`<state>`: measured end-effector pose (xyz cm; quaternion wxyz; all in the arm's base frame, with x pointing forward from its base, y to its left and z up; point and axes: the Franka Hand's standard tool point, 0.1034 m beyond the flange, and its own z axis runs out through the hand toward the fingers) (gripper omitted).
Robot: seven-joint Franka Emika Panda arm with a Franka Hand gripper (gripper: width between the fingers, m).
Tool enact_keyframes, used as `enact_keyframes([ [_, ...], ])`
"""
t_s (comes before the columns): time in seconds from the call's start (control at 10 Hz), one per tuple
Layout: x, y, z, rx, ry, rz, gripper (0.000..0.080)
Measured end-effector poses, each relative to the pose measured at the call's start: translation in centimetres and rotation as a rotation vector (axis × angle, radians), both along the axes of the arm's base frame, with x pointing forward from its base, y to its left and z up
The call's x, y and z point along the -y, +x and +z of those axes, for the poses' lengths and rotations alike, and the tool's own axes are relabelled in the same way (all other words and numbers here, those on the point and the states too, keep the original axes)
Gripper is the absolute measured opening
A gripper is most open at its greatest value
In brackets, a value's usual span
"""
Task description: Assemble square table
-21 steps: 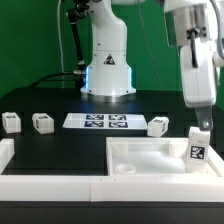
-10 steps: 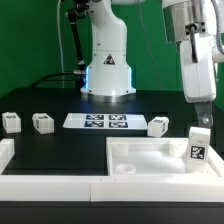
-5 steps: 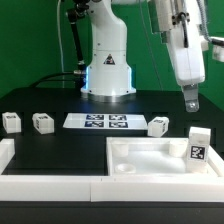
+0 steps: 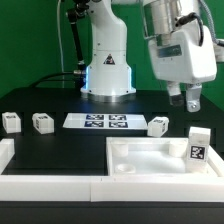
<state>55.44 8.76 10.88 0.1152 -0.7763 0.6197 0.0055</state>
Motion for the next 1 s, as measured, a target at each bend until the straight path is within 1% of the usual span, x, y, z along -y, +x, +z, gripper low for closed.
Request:
enact_keyframes([
  [0.1,0.9,-1.3,-0.3,0.008,-0.013,0.113,0.0649],
  [0.2,1.3,-2.4,-0.9,0.0,-0.023,0.174,0.0649],
  [0.3,1.0,-2.5,-1.1,0.003,-0.037,0.226,0.0649],
  [0.7,1.2,-2.5,-1.1,0.052,-0.068,0.486,0.0649],
  [0.8,1.3,-2.7,-1.3,0.062,-0.075,0.567,0.0649],
  [0.9,1.5,-4.1,-2.1,0.048,-0.072,0.663,0.0649],
  [1.0,1.9,-5.7,-3.0,0.026,-0.059,0.766,0.0649],
])
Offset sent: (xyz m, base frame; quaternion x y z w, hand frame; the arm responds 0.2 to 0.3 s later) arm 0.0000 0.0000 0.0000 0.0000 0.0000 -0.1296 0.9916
